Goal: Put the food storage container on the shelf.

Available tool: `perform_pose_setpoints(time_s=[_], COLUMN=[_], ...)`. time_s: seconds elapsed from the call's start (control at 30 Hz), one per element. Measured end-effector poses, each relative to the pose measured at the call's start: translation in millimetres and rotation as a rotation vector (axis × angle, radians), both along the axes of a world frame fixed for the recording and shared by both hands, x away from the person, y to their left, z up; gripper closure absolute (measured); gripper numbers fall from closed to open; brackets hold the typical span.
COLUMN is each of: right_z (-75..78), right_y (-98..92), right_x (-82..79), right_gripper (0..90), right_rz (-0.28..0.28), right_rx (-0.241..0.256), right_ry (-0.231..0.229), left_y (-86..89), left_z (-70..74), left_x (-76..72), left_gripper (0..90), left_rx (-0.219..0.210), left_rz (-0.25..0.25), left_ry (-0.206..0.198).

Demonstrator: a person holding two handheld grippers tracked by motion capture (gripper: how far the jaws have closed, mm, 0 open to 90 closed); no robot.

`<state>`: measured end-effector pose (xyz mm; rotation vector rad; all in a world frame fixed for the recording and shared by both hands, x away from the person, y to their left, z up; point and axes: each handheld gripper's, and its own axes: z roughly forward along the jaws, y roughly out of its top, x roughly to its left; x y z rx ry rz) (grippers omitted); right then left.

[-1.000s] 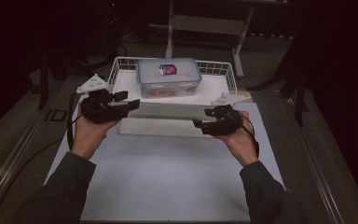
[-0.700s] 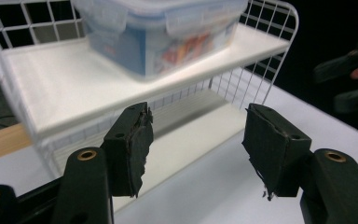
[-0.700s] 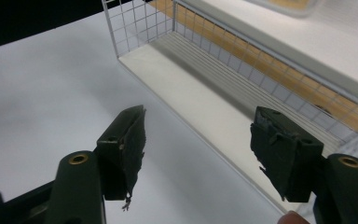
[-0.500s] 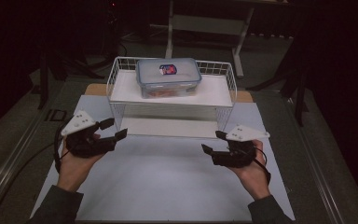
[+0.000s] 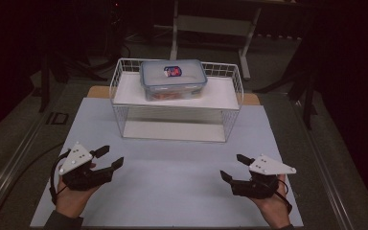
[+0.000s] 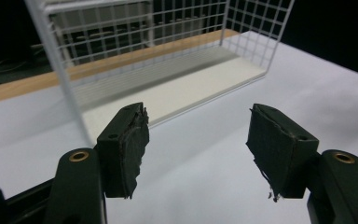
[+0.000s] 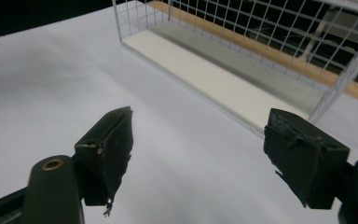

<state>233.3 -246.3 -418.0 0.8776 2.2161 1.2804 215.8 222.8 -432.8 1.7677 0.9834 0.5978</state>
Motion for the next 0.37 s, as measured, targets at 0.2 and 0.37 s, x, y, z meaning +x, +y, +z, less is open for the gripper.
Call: perform_pose_setpoints(time_s=[0.2,0.37], right_z=[-17.9,-21.3], right_y=[-19.7,-25.5], right_x=[-4.3,-5.2], right_gripper=[21.6,21.7], right_rz=[-0.058,-0.078], right_rx=[0.094,0.105], right_ry=[0.025,0.006], left_y=[9.3,11.1], left_z=[-16.7,-21.6], left_x=[-8.2,-7.3], left_gripper=[36.0,36.0], left_rx=[-0.032,-0.034], left_rz=[0.049,0.073], left_ry=[0.008,-0.001])
